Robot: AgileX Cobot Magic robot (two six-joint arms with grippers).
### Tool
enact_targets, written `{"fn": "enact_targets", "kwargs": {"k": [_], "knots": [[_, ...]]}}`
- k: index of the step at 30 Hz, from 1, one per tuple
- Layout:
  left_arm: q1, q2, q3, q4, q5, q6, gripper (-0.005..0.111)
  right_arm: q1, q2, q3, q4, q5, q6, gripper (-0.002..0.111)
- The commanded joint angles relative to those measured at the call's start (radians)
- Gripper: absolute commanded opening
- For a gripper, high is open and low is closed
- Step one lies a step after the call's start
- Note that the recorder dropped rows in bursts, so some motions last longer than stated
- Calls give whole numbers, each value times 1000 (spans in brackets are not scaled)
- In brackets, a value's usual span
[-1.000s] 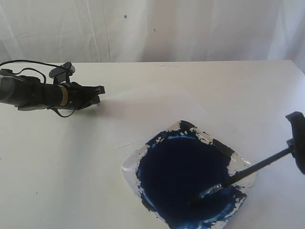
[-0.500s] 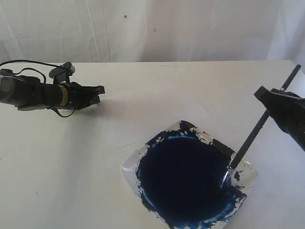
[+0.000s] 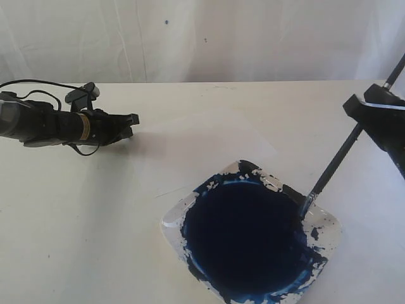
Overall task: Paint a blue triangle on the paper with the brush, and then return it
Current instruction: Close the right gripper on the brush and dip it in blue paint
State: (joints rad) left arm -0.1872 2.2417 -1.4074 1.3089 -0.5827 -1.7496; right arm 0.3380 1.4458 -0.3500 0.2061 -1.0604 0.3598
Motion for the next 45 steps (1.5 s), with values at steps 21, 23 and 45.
{"fn": "enact_targets", "kwargs": {"k": [21,23,45], "knots": [[-4,1,-2,8,1,0,0,1,0,-13,32,28,-347,0],[-4,1,-2,8,1,0,0,1,0,-13,32,28,-351,0],[-4,1,-2,8,1,0,0,1,21,-78,-30,-112,-44,0]]}}
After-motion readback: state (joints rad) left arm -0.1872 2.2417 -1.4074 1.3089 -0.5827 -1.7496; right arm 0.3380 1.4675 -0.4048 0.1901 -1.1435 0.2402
